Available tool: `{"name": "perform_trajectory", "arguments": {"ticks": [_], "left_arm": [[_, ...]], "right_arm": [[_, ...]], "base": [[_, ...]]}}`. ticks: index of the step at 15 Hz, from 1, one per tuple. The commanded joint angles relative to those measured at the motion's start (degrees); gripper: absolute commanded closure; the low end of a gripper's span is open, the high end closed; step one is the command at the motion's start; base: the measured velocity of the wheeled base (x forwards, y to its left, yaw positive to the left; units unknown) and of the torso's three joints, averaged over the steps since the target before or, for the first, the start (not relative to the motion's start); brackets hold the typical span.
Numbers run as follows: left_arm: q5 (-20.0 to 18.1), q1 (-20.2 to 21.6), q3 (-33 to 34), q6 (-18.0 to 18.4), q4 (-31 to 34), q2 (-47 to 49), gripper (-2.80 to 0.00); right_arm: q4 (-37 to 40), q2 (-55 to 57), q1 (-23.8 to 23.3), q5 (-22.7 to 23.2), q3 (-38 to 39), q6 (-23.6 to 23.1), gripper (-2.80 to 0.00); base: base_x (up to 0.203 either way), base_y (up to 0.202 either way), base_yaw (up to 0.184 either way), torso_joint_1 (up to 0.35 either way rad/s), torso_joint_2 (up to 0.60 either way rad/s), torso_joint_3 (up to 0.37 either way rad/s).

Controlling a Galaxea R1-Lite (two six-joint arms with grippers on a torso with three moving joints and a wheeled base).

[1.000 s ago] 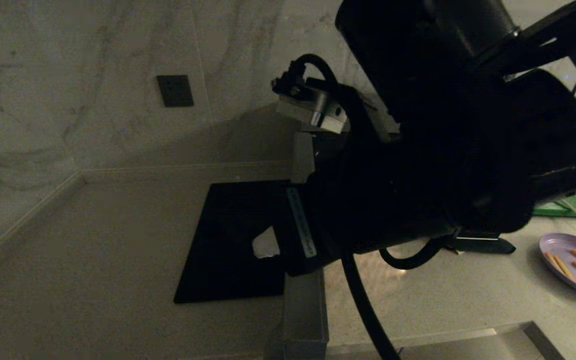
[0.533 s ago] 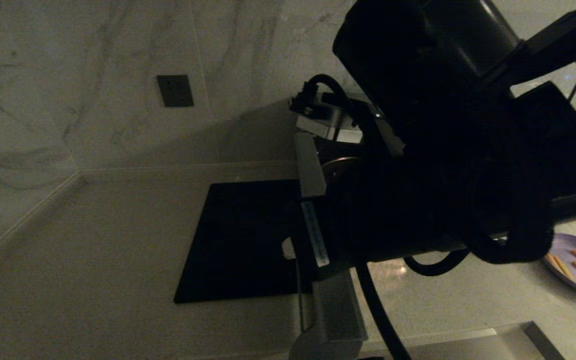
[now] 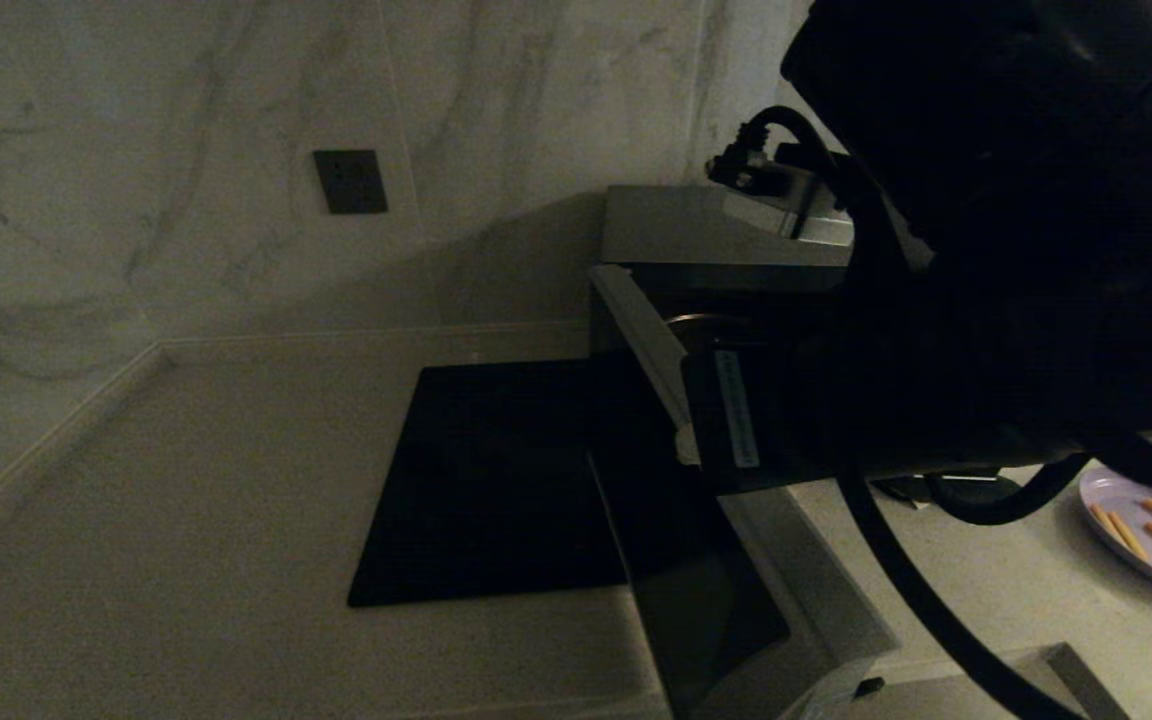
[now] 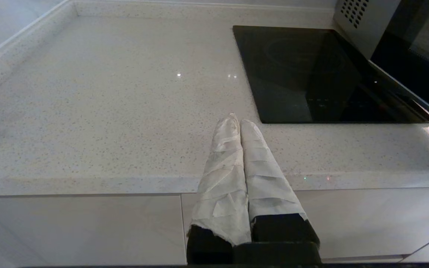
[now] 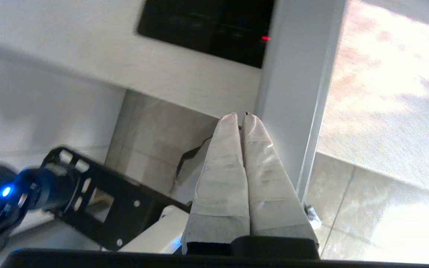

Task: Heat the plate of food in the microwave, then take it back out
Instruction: Close the microwave oven

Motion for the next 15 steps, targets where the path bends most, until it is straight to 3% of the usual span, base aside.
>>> {"name": "perform_trajectory", "arguments": {"ticks": [1,9,15], "left_arm": [[0.04,0.04,0.0,-0.02,-0.04,0.09,0.0],[0.04,0.04,0.0,-0.02,-0.04,0.01,0.0],[0.04,0.04,0.0,-0.02,-0.04,0.09,0.0]], "right_arm": [[3.82,-0.57,-0.86,-1.54,0.01,2.39,0.0],[5.34,-1.58,-6.93,-3.83,0.44,4.05,0.0],[6.4,-1.18,-17.25,-7.34,4.57,5.77,0.0]], "base": [[0.0,0.0,0.0,0.0,0.0,0.0],[0.0,0.0,0.0,0.0,0.0,0.0],[0.0,0.0,0.0,0.0,0.0,0.0]]}}
